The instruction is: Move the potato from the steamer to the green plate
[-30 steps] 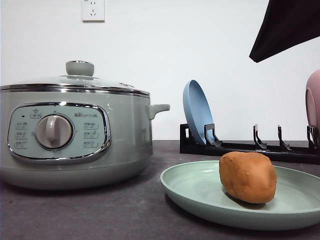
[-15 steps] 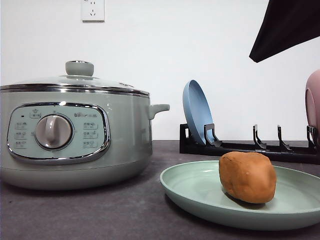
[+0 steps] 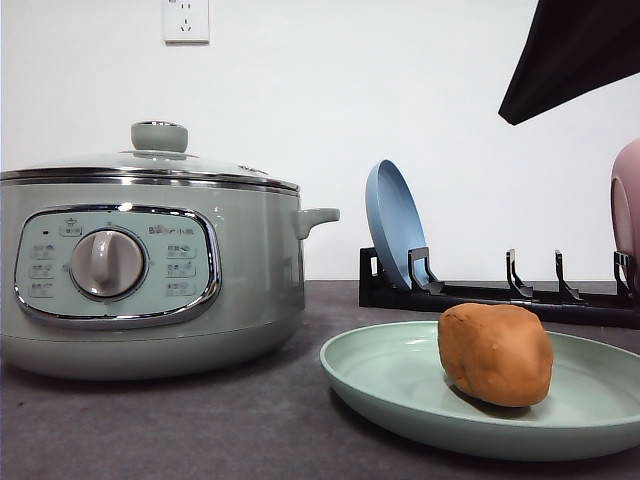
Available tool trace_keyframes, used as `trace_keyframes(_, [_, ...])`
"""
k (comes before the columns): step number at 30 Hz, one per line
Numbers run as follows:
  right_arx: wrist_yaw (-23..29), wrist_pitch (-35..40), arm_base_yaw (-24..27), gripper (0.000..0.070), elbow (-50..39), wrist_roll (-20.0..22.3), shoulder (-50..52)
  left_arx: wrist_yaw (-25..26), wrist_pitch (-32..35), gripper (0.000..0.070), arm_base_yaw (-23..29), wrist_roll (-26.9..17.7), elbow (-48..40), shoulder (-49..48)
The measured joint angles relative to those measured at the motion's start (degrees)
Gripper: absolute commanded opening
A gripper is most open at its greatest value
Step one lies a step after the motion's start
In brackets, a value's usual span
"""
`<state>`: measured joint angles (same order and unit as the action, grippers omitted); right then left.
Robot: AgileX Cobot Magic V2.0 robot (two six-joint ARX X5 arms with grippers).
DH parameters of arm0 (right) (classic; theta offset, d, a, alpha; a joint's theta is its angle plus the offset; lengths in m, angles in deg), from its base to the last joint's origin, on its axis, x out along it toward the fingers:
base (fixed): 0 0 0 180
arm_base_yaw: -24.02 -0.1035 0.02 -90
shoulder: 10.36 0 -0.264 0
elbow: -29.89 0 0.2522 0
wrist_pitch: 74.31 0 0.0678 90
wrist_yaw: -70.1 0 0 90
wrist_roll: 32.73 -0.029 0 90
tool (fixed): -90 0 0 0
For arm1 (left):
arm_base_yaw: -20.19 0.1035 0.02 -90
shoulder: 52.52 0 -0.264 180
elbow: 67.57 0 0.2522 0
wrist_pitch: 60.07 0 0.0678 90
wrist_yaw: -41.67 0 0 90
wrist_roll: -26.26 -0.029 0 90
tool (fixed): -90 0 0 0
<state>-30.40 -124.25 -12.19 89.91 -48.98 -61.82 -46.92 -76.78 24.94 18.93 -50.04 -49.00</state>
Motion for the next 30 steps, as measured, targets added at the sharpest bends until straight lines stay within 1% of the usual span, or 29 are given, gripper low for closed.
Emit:
trace_keyframes(4, [-0.02,0.0,0.0,0.0,0.0,0.0,0.0,0.0,-2.66,0.0001,0.0,0.01,-1.88,-1.61])
trace_keyframes(11, [-0.02,0.0,0.0,0.0,0.0,0.0,0.0,-0.01,-7.37,0.0001,0.0,0.42,-1.9,-3.28])
trace_keyframes(30, [-0.02,0.02,0.0,0.0,0.0,0.0,0.0,-0.03,-7.43,0.0001,0.0,0.66,-1.91,-3.27])
